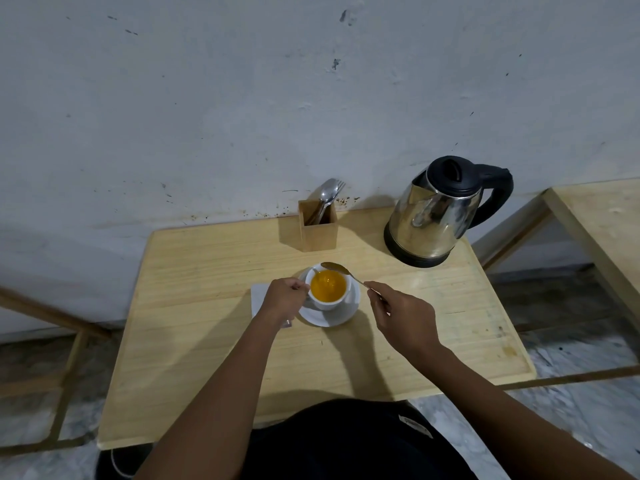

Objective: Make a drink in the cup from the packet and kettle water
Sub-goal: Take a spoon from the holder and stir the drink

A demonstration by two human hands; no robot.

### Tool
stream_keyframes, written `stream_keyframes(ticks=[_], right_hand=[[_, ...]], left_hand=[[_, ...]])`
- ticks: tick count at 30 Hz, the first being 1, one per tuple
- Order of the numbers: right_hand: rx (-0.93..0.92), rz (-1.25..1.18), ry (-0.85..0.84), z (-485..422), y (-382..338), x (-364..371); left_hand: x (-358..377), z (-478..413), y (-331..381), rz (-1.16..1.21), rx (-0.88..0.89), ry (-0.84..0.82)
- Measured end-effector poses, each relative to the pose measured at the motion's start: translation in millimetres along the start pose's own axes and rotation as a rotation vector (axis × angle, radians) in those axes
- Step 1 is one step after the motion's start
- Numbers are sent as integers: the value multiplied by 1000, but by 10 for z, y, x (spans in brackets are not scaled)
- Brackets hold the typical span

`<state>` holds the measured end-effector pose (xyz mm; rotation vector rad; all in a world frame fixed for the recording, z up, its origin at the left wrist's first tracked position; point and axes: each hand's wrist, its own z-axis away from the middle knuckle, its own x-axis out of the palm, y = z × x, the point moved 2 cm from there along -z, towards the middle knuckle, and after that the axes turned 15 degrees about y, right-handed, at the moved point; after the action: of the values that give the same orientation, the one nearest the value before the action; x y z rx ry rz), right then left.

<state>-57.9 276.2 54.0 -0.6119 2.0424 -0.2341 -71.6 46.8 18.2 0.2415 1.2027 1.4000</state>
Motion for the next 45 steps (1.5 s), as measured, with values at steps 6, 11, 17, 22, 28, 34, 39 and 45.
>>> stream_keyframes(ticks=[6,11,17,22,28,34,39,45], right_hand=[[43,-42,36,46,-55,-17],[100,-84,63,77,-78,-6],[190,-87,19,91,-35,22],[171,-54,16,103,-39,31],[200,-63,7,148,-72,45],[256,-109,-18,234,-65,53],[361,-168,-95,246,-63,96],[415,-172,-154,281,-73,109]], left_hand=[[-3,2,1,2,6,7],[2,7,2,9,10,8],[7,3,13,1,12,11],[9,0,3,6,-12,11],[11,-7,3,7,-4,17],[5,10,19,-15,17,18],[4,14,32,-8,15,22],[3,22,34,-3,26,28]])
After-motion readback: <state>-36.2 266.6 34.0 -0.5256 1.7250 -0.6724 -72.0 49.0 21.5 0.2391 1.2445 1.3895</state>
